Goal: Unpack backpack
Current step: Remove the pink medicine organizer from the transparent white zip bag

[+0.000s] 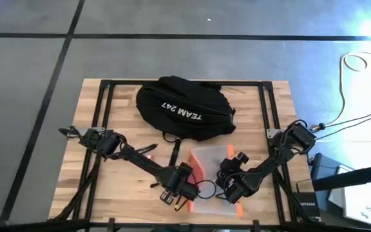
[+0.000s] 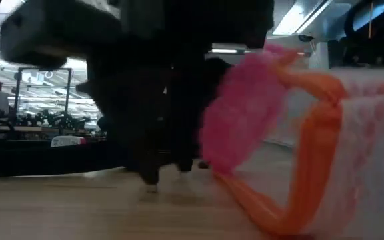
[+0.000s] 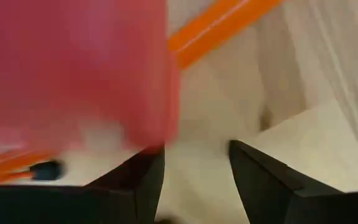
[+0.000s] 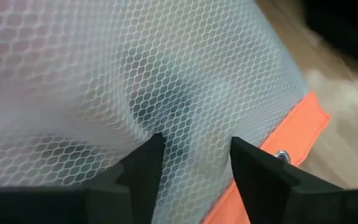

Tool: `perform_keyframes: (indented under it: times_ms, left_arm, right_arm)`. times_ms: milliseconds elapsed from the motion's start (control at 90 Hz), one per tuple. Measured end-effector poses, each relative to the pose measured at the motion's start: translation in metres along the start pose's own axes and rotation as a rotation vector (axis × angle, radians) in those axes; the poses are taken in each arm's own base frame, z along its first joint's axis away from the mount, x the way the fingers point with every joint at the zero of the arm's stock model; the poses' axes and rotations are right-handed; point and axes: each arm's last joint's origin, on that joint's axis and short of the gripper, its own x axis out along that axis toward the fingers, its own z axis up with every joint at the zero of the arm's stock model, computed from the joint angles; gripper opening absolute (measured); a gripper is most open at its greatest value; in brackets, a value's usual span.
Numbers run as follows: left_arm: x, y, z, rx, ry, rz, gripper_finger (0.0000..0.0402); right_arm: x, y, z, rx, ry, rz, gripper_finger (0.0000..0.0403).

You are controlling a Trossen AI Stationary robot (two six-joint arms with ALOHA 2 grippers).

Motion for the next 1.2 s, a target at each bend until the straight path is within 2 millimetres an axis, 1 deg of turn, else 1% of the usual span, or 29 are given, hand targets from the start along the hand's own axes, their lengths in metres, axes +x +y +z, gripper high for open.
perform_keyframes:
  times_ms: [56, 89, 200, 267, 389, 489, 567, 644, 767, 911, 989, 1089, 1200]
  left_arm:
    - [-0.005, -0.001, 0.001, -0.017, -0.013, 0.051, 0.0167]
    - [-0.013, 0.0, 0.001, -0.025, -0.036, 0.071, 0.0164]
    - [-0.034, -0.002, 0.002, -0.037, -0.097, 0.082, 0.0151]
    - [-0.042, -0.004, 0.002, -0.031, -0.116, 0.085, 0.0143]
    - [-0.047, -0.008, 0.005, -0.014, -0.156, 0.09, 0.0131]
    - [-0.051, -0.006, 0.011, -0.027, -0.225, 0.103, 0.0127]
    - [-0.048, -0.002, 0.014, -0.046, -0.271, 0.135, 0.0127]
    - [-0.047, 0.001, 0.015, -0.053, -0.279, 0.182, 0.0127]
    - [-0.046, 0.006, 0.016, 0.003, -0.274, 0.206, 0.0127]
    - [-0.038, 0.014, 0.015, 0.038, -0.252, 0.201, 0.0127]
    - [-0.032, 0.021, 0.014, 0.029, -0.275, 0.174, 0.0127]
    - [-0.024, 0.028, 0.01, 0.018, -0.26, 0.161, 0.0129]
    - [-0.012, 0.034, 0.005, 0.001, -0.259, 0.144, 0.0149]
  right_arm:
    - [0.0, 0.0, 0.0, -0.001, 0.0, -0.002, 0.0168]
    - [0.0, 0.0, 0.0, -0.001, 0.0, -0.002, 0.0168]
    - [0.0, 0.0, 0.0, -0.002, 0.001, -0.004, 0.0167]
    - [0.0, 0.0, 0.0, -0.002, -0.001, -0.003, 0.0167]
    - [0.001, 0.0, 0.0, 0.001, 0.0, -0.004, 0.0167]
    - [0.001, 0.0, -0.001, 0.002, -0.001, -0.003, 0.0167]
    - [0.001, 0.0, -0.001, 0.005, -0.002, -0.001, 0.0167]
    - [0.0, 0.0, -0.001, 0.005, -0.002, -0.001, 0.0167]
    - [0.001, 0.0, -0.001, 0.005, -0.001, 0.0, 0.0167]
    - [0.001, 0.0, -0.001, 0.006, -0.002, 0.001, 0.0167]
    - [0.001, 0.001, -0.001, 0.007, -0.002, 0.001, 0.0167]
    - [0.0, 0.001, -0.001, 0.007, -0.002, 0.002, 0.0167]
    - [0.001, 0.001, 0.0, 0.008, -0.002, 0.002, 0.0167]
